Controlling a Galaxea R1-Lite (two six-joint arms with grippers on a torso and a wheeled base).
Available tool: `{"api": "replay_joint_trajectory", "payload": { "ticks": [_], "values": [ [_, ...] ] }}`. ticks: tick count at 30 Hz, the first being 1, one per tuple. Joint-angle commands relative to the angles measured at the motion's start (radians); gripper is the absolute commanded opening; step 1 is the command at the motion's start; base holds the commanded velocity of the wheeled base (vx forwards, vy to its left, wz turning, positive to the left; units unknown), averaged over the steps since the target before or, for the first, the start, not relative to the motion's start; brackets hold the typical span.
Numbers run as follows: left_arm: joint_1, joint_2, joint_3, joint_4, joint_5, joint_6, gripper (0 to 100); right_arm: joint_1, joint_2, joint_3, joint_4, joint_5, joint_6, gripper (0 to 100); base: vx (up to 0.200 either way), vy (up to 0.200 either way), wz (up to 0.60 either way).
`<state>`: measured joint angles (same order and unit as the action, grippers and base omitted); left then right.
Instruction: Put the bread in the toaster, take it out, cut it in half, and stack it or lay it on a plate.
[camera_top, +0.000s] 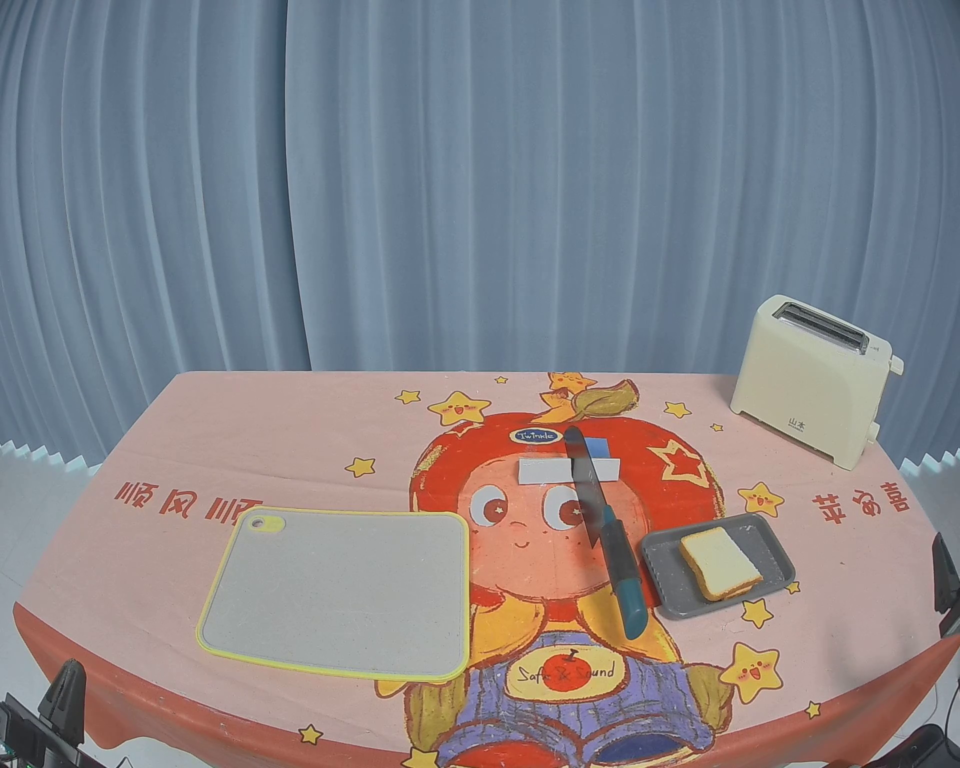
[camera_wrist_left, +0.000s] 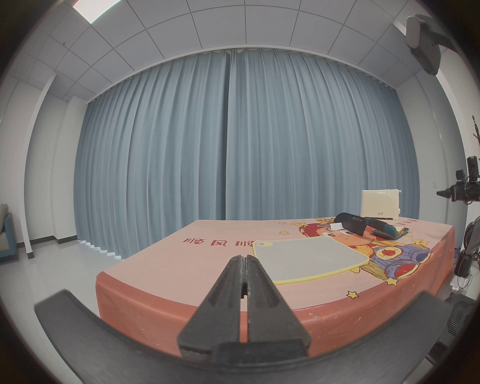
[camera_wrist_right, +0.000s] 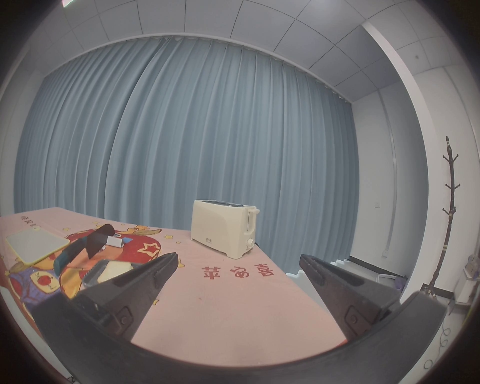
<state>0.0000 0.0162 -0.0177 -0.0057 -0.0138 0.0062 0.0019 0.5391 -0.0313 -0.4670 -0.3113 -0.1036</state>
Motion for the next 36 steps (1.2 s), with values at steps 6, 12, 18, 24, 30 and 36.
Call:
{"api": "replay_joint_trajectory", "payload": {
  "ticks": [6,12,18,24,30,36],
  "values": [
    [0.0,-0.007,0.018,0.0,0.0,0.0,0,-0.095,-0.283,-0.004,0.286,0.141,-0.011,100,0.0,0.0,0.0],
    [0.0,-0.009,0.018,0.0,0.0,0.0,0,-0.097,-0.429,-0.004,0.426,0.21,-0.01,100,0.0,0.0,0.0],
    [0.0,-0.007,0.018,0.0,0.0,0.0,0,-0.095,-0.455,0.008,0.449,0.236,-0.005,100,0.0,0.0,0.0],
    [0.0,-0.009,0.018,0.0,0.0,0.0,0,-0.095,-0.455,0.008,0.456,0.284,0.002,100,0.0,0.0,0.0],
    [0.0,-0.009,0.018,0.0,0.0,0.0,0,-0.097,-0.455,0.004,0.464,0.337,0.021,100,0.0,0.0,0.0],
    [0.0,-0.009,0.018,0.0,0.0,0.0,0,-0.099,-0.455,0.004,0.467,0.304,0.114,100,0.0,0.0,0.0]
  ]
}}
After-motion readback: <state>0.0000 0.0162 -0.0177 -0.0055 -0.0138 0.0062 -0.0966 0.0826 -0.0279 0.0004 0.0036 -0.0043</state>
